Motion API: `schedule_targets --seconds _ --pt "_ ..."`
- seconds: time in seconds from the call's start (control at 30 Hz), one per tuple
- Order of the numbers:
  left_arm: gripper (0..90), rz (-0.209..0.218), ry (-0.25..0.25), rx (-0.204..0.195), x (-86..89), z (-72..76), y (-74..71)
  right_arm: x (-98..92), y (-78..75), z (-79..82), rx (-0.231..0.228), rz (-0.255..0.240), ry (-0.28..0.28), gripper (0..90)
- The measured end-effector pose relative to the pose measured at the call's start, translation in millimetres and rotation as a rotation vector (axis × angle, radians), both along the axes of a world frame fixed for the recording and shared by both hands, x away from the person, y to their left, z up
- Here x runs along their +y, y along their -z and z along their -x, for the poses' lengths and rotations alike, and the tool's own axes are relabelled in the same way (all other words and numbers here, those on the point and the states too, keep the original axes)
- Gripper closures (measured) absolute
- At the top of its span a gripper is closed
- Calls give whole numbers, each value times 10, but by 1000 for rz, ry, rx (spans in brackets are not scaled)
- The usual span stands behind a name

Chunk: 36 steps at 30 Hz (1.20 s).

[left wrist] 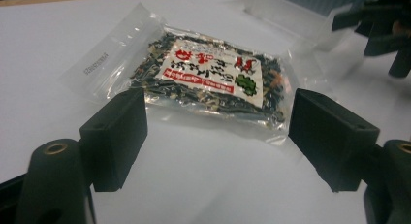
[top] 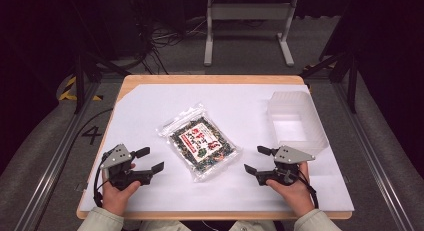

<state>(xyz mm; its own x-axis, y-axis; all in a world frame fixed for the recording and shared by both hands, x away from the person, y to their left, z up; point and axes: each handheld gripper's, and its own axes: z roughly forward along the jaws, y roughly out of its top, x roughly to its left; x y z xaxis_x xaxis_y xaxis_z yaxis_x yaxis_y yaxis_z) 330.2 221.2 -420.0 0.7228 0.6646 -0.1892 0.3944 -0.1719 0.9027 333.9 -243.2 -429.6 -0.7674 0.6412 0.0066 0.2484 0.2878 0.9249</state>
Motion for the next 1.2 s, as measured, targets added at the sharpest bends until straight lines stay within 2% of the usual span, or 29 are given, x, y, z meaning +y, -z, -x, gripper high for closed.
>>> schedule_targets --seconds 0.03,0.13,0.3,0.37,0.5,0.63,0.77,0.9,0.93,1.0,1.2 --pt "216 20 -29 24 27 -43 -54 2 4 0 1 -2 -2 204" --pt "190 31 -33 26 43 -91 -126 17 2 3 -4 3 -9 205" --pt "175 -9 -25 -7 25 -174 -219 27 -1 -3 -7 13 -9 203" --pt "174 -10 -30 -12 20 -196 -246 27 2 -7 -6 14 -8 203" --pt "165 -7 -43 -2 25 -272 -295 26 9 -11 -1 20 -8 201" --pt "168 -49 -108 10 5 -421 -322 22 20 -21 0 29 4 201" --pt "178 -33 -111 24 24 -524 -320 0 36 -41 14 29 16 203" --pt "181 -51 -120 -10 28 -608 -361 6 45 -49 13 29 11 201" --pt "182 -67 -121 -15 24 -630 -368 9 49 -50 13 30 9 201" --pt "183 -73 -124 -18 18 -645 -371 14 52 -51 15 33 8 201" --pt "213 -48 -128 -50 7 -798 -319 26 61 -54 18 39 8 204"
